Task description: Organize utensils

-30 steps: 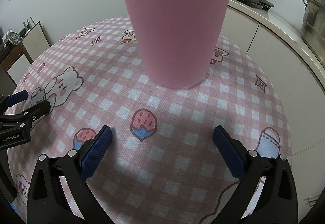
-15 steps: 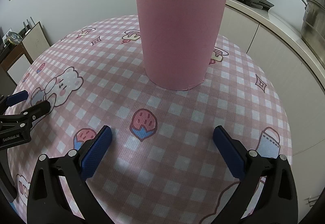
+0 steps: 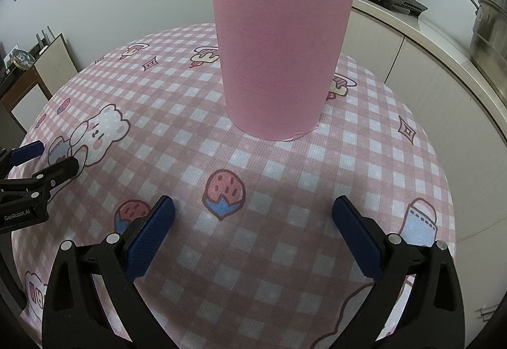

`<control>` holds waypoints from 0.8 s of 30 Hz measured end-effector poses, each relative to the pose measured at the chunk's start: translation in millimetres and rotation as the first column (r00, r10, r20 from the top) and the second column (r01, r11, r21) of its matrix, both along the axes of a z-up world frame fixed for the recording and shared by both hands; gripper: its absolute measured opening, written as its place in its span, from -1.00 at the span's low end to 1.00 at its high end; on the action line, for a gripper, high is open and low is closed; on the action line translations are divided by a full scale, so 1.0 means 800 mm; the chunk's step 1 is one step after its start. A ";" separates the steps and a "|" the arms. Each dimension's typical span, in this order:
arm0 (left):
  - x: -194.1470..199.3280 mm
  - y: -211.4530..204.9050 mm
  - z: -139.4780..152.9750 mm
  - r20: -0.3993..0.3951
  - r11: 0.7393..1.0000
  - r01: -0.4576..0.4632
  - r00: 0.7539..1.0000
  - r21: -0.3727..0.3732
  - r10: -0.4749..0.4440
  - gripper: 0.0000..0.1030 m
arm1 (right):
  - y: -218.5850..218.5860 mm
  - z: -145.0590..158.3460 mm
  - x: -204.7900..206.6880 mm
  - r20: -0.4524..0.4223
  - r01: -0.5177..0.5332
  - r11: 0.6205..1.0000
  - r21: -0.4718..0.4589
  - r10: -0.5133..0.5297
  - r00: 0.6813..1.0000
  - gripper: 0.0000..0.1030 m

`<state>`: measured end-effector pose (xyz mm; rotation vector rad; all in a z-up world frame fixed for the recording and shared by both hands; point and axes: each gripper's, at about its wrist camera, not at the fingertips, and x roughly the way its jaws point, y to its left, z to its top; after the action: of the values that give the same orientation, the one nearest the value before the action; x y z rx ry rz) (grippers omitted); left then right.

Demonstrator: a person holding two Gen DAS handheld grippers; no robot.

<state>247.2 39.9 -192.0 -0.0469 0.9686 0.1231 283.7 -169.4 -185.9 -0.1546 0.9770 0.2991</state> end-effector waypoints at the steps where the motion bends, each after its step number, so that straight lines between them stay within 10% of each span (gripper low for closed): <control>1: 0.000 0.000 0.000 0.000 1.000 0.000 1.000 0.000 0.000 0.88 | 0.000 0.000 0.000 0.000 0.000 1.000 0.000 0.000 1.000 0.88; 24: 0.000 0.000 0.000 0.000 1.000 -0.001 1.000 0.000 0.001 0.88 | 0.001 0.001 0.000 0.000 0.000 1.000 0.001 0.000 1.000 0.88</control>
<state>247.5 39.9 -192.0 -0.0477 0.9690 0.1240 284.0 -169.0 -185.3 -0.1541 0.9772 0.3000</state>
